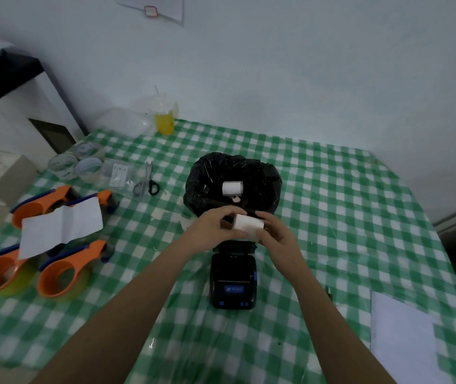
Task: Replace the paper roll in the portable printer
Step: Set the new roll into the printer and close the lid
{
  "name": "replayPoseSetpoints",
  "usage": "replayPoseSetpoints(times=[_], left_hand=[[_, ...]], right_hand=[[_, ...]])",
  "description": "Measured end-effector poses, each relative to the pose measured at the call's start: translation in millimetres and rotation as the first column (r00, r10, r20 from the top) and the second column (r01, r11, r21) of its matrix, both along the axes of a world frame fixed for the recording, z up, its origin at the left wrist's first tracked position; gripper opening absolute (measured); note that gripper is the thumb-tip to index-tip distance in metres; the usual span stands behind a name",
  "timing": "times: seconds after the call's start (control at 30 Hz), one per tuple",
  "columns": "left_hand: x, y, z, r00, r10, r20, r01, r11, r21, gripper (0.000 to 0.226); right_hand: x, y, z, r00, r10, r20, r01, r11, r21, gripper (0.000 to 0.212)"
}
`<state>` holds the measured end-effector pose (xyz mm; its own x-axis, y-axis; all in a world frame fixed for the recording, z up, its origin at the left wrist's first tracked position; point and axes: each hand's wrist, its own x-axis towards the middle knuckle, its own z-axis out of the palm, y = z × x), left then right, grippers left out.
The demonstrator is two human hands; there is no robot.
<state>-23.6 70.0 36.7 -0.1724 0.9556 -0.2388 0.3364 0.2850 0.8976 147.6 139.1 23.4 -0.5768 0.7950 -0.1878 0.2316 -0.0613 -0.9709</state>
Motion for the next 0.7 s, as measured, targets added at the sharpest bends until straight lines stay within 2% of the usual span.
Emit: replayPoseSetpoints(times=[0.07, 0.23, 0.4, 0.5, 0.7], left_hand=[[5.6, -9.3, -6.3, 0.999, 0.005, -0.035, -0.005, 1.000, 0.019, 0.042], [20.6, -30.4, -24.0, 0.995, -0.009, -0.095, 0.007, 1.000, -0.017, 0.044], [29.2, -45.5, -50.9, 0.984, -0.034, -0.172, 0.014, 0.994, -0.113, 0.053], [25.4, -53.4, -61.1, 0.962, 0.040, -0.270, -0.076, 0.990, -0.123, 0.046], [14.2, -59.8, -69.4, 0.909, 0.168, -0.381, -0.208, 0.976, -0.066, 0.034]], right_hand=[[8.0, -5.8, -5.1, 0.994, 0.042, 0.102, -0.056, 0.989, 0.137, 0.031], [22.1, -19.7, -16.5, 0.942, 0.187, 0.280, -0.240, 0.956, 0.169, 0.037], [27.0, -38.1, -47.4, 0.923, 0.161, 0.350, -0.241, 0.950, 0.200, 0.037], [22.7, -42.9, -68.6, 0.898, 0.107, 0.428, -0.233, 0.939, 0.252, 0.038], [8.6, -40.7, -99.1, 0.818, -0.023, 0.575, -0.312, 0.822, 0.477, 0.034]])
